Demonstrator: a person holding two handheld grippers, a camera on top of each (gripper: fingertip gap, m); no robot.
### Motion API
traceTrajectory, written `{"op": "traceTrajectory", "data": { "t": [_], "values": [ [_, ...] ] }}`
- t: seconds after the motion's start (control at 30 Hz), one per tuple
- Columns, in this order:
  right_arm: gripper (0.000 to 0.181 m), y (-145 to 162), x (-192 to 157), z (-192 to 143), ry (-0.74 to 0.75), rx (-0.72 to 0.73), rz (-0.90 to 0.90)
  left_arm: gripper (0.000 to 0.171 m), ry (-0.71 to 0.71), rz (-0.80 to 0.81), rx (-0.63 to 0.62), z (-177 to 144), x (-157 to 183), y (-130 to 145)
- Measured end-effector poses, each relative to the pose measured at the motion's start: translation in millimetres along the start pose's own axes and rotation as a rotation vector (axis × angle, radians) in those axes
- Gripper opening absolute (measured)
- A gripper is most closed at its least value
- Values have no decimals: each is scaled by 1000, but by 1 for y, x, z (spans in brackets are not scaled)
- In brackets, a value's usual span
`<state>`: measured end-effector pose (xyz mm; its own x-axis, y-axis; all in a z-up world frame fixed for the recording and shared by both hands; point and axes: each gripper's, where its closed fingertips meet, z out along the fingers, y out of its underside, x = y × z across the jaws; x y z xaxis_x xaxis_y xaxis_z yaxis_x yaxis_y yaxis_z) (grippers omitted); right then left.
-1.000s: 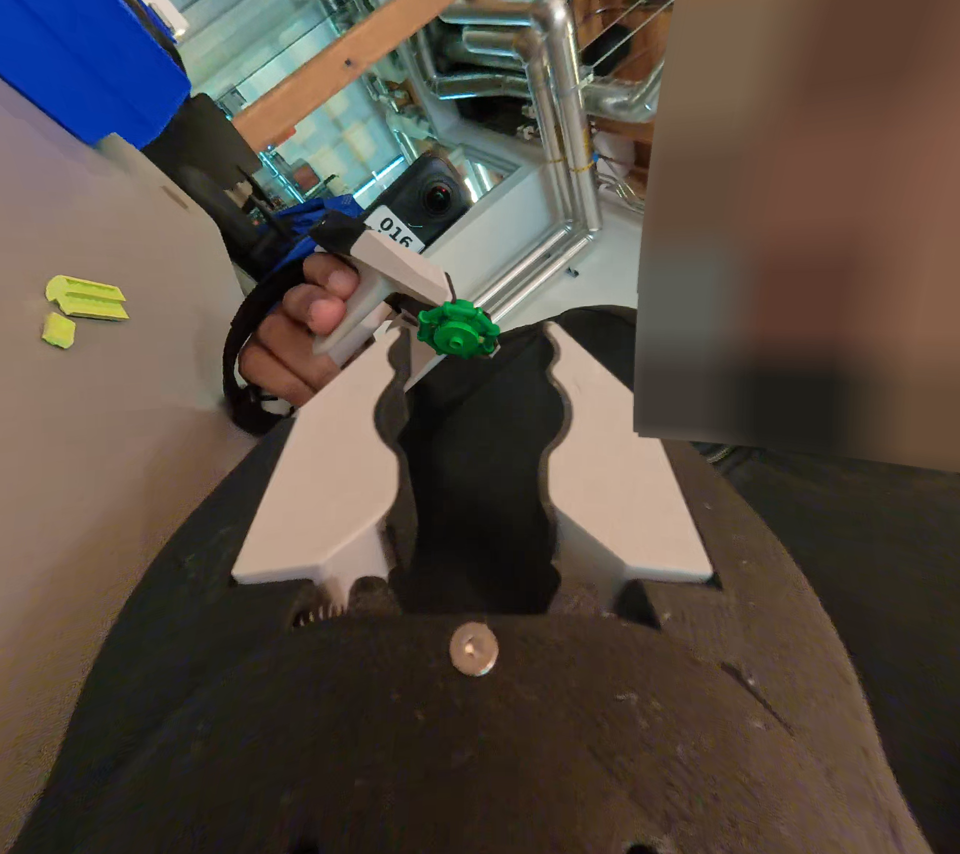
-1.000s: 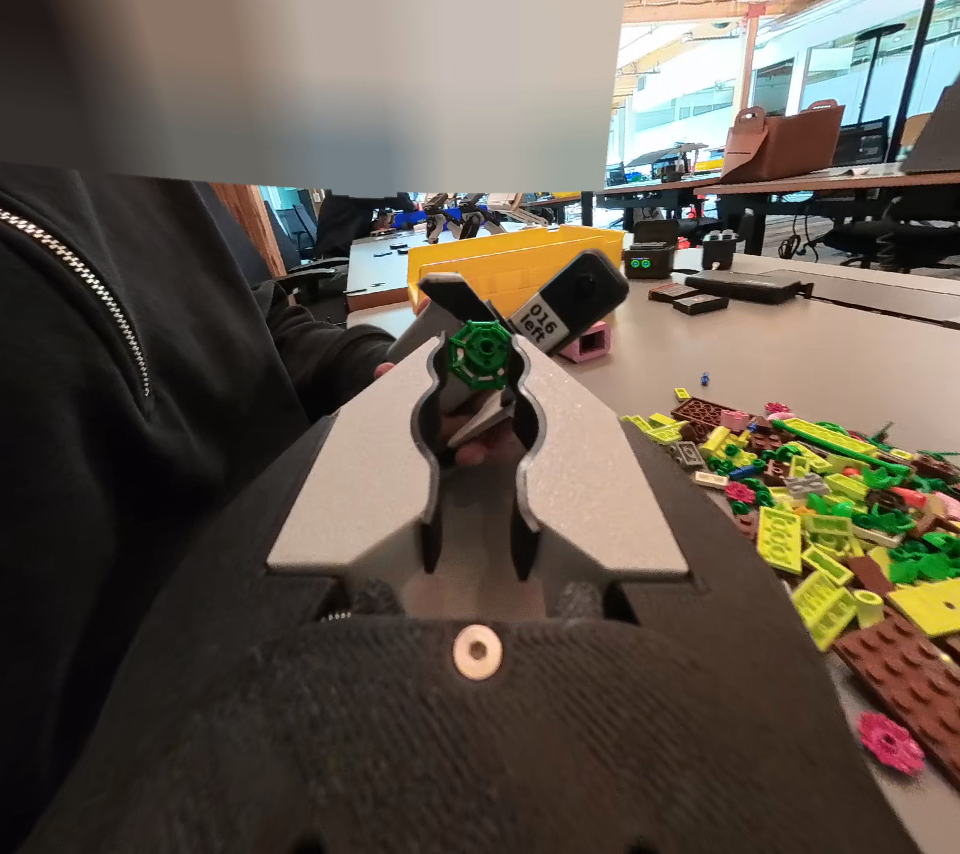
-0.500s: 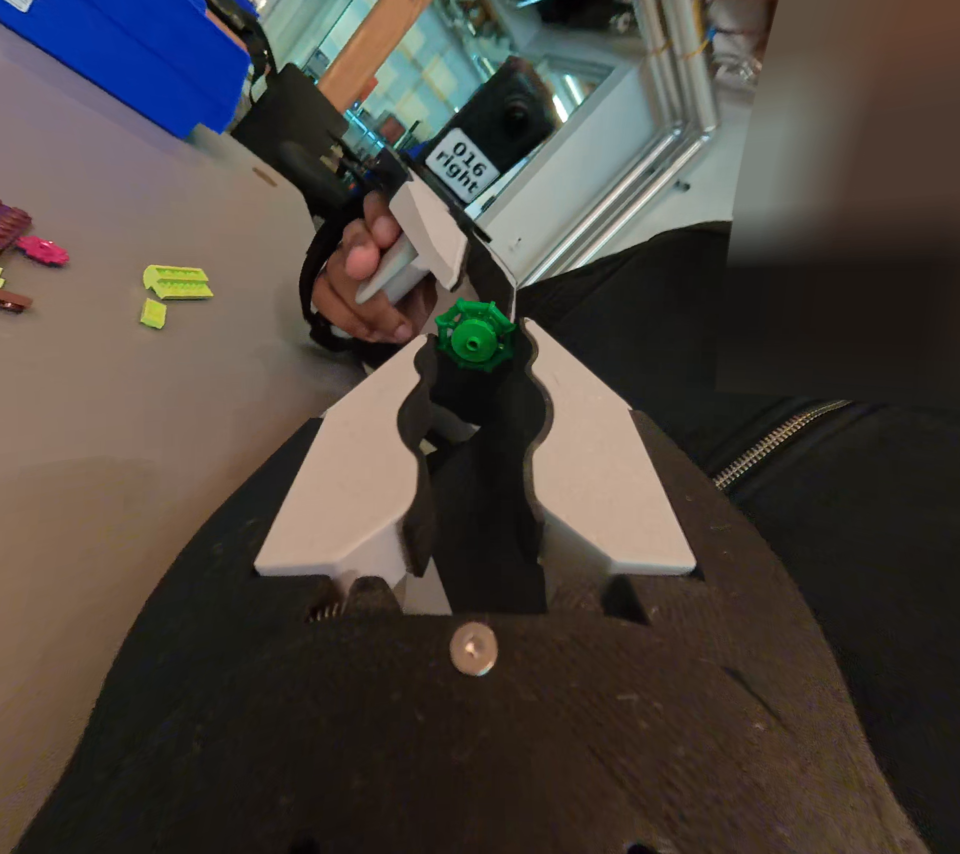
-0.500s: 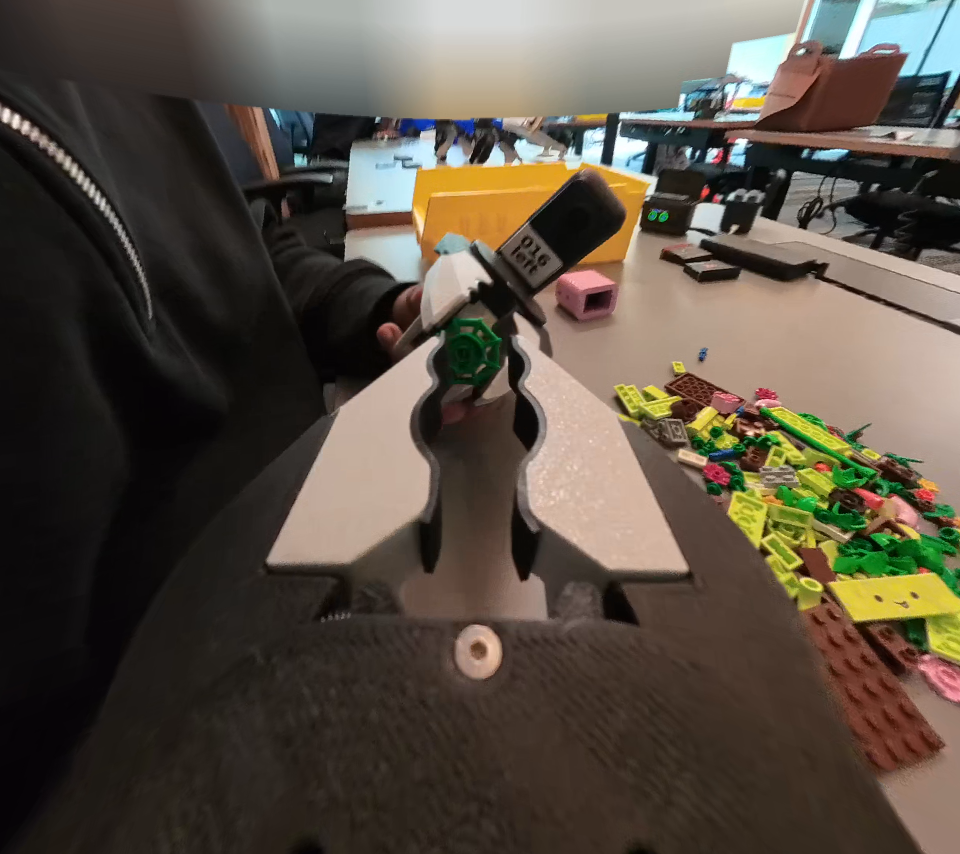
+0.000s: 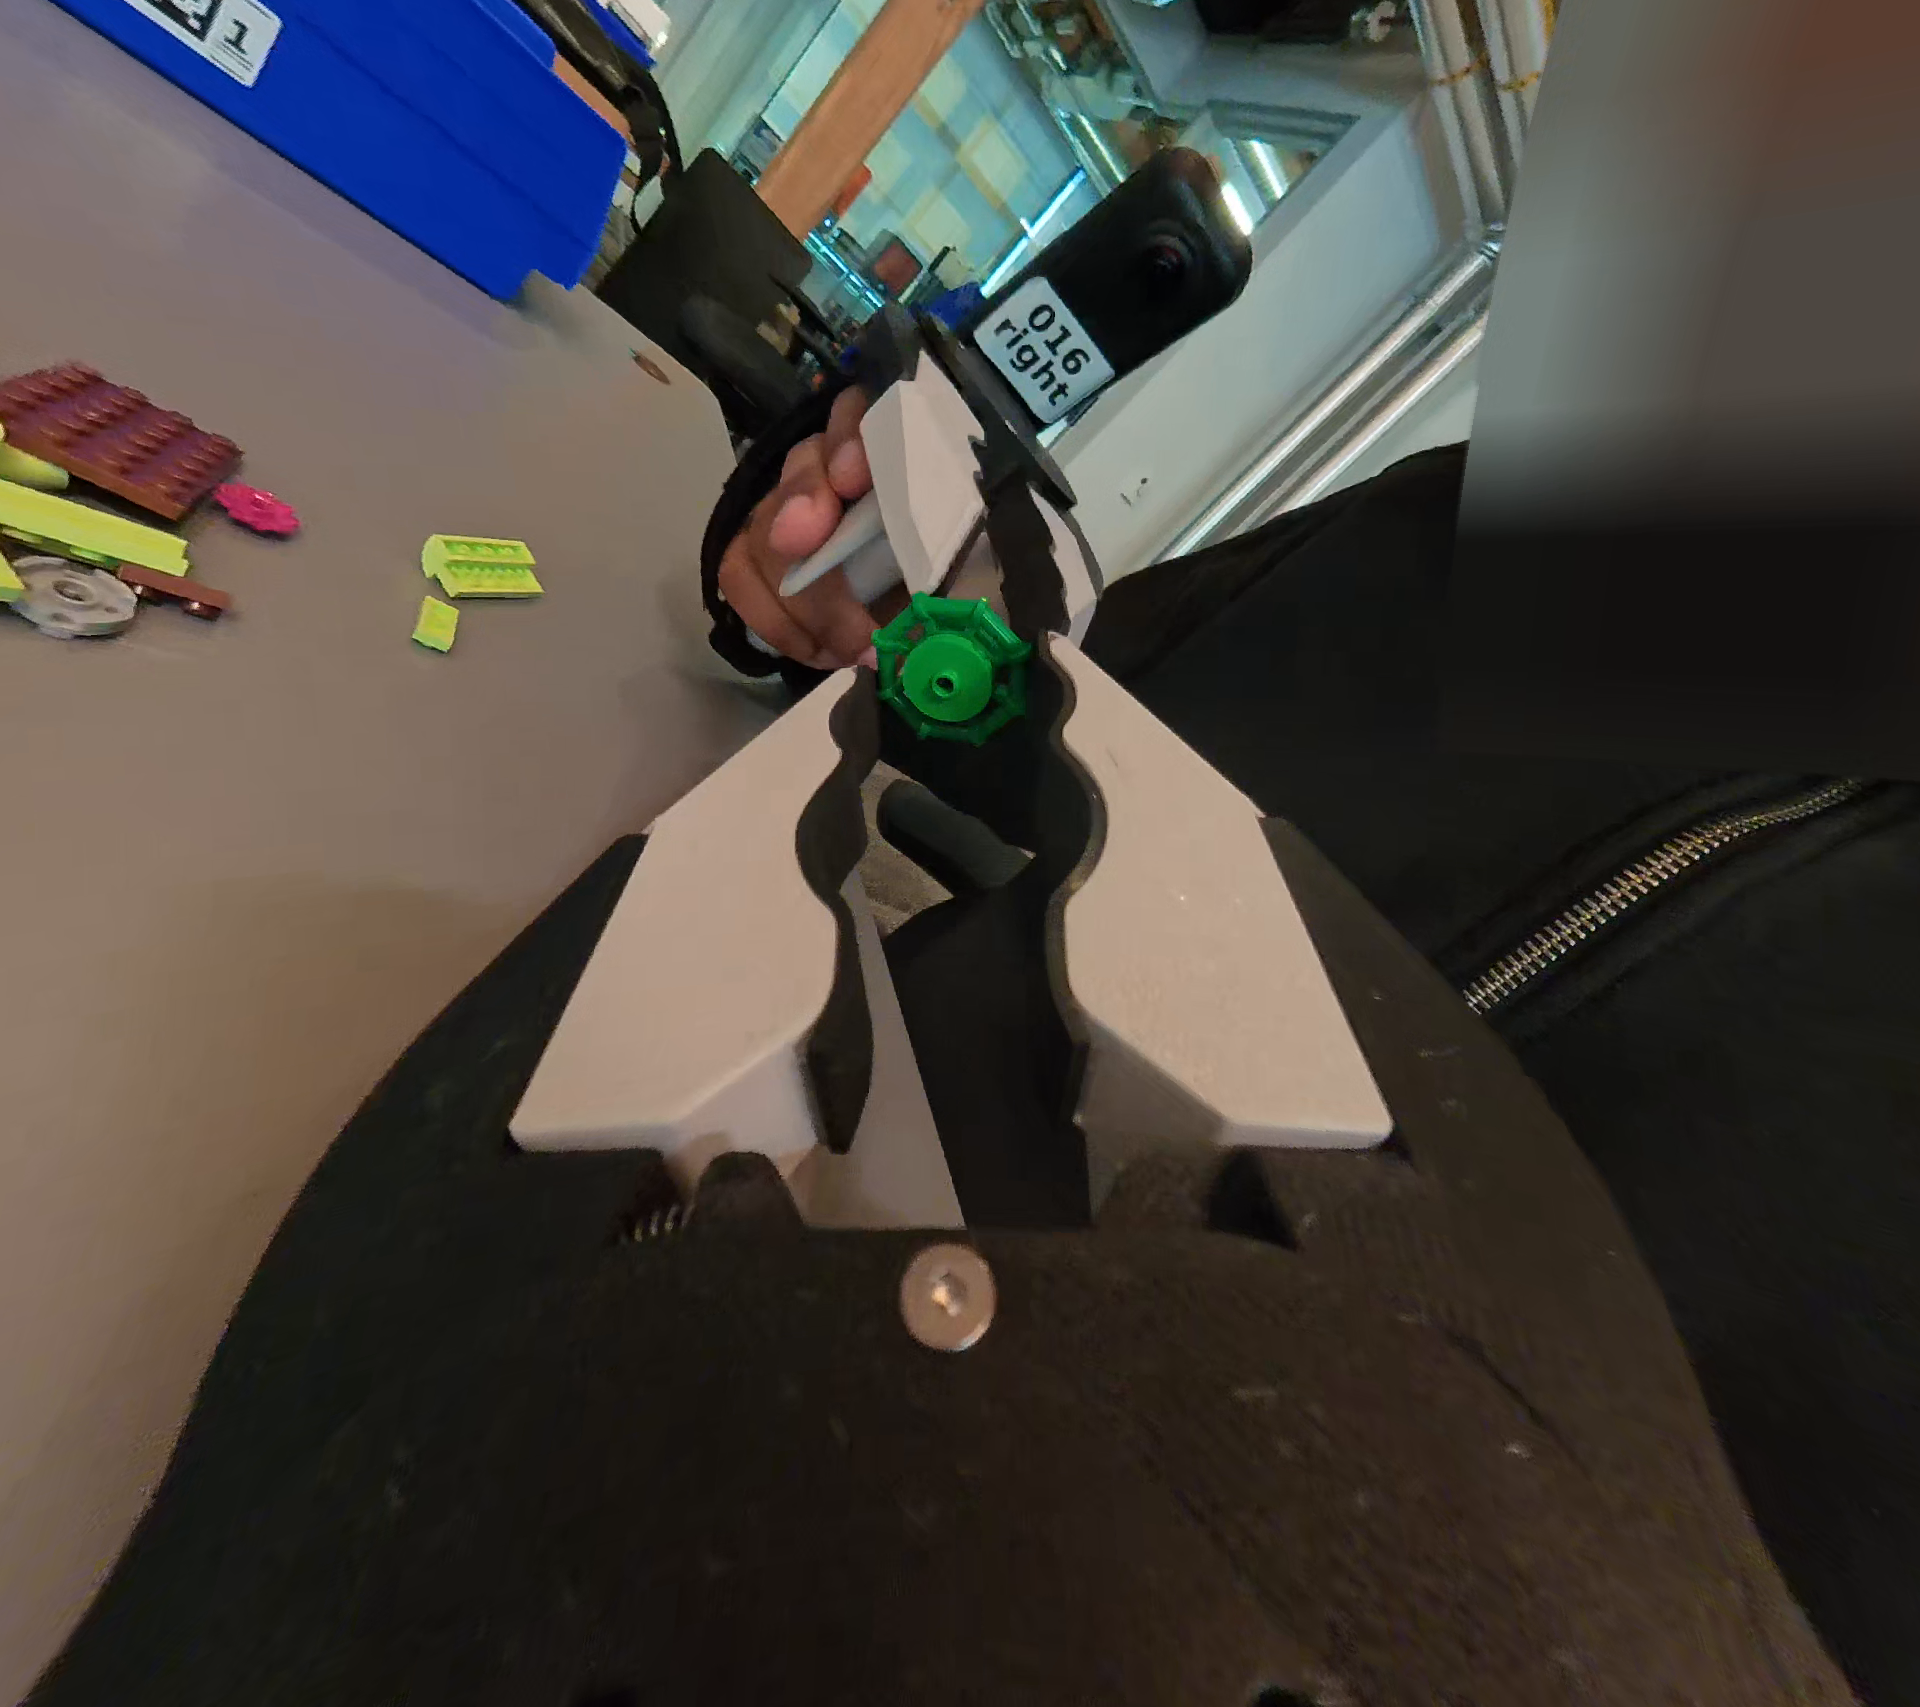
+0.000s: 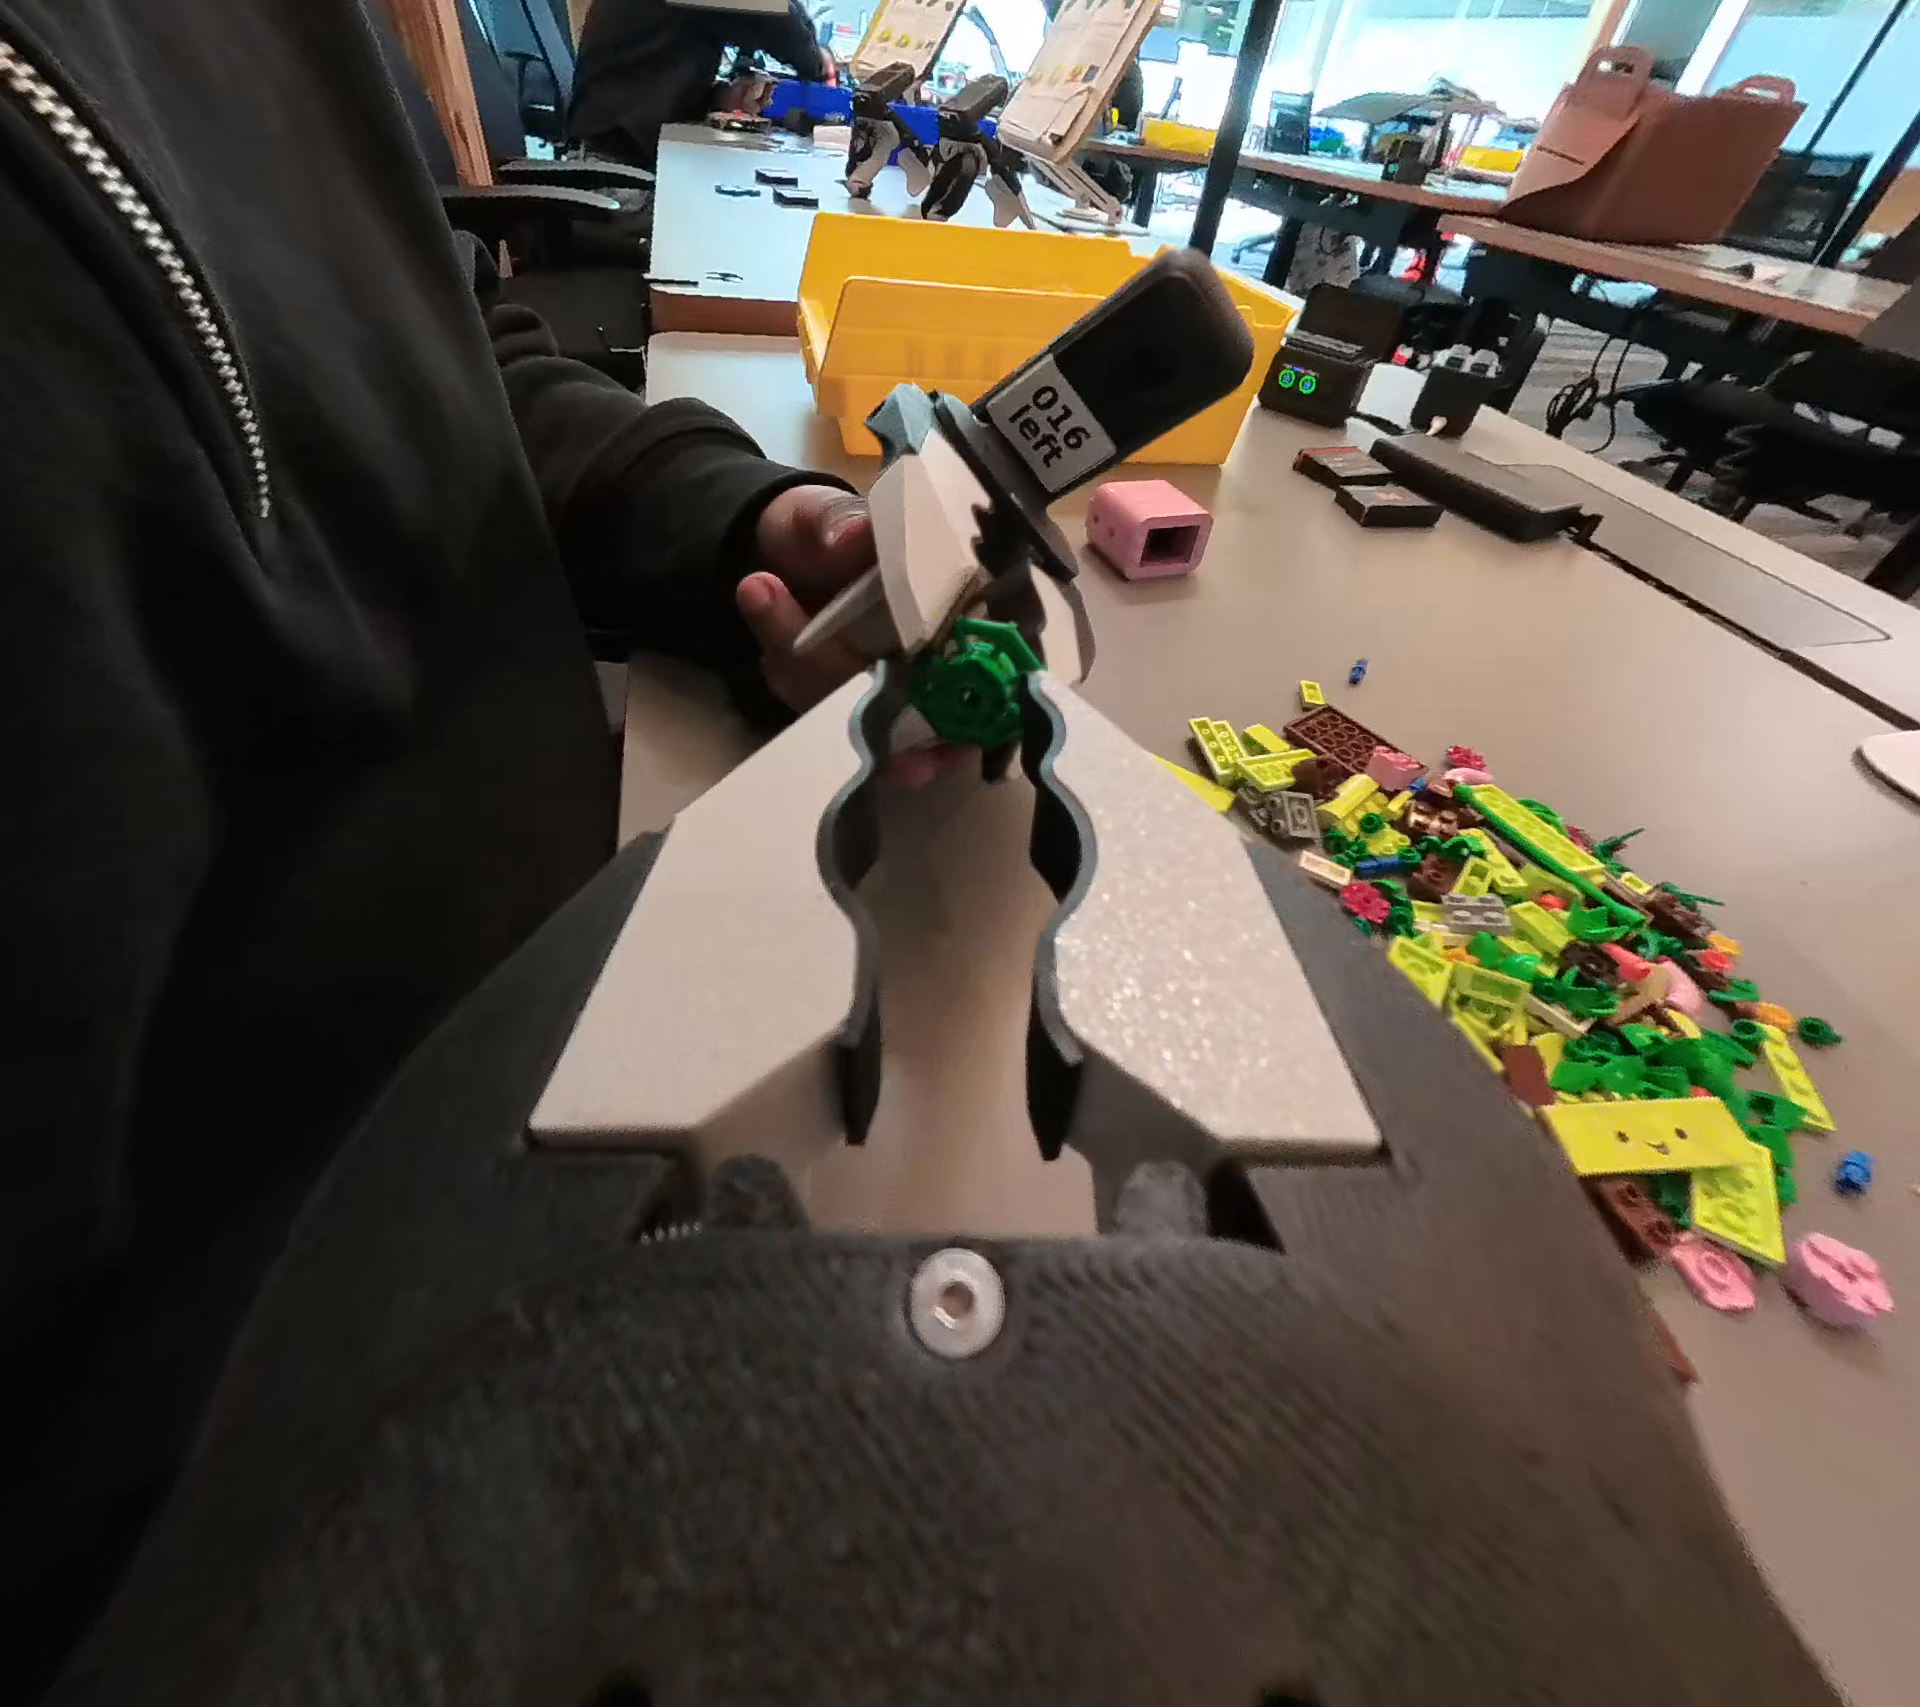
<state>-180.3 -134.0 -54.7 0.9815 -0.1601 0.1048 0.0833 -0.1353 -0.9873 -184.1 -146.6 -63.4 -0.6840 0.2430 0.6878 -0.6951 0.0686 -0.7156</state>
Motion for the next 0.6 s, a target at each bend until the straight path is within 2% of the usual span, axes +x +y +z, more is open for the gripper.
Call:
{"op": "traceTrajectory", "data": {
  "t": [0.37,0.6],
  "values": [
    [12,8,5,5,92,-59,-58,27,-55,46,-7,1,-4,2],
    [12,4,9,5,114,-53,16,27,-54,5,57,0,-5,-5]
  ]
}}
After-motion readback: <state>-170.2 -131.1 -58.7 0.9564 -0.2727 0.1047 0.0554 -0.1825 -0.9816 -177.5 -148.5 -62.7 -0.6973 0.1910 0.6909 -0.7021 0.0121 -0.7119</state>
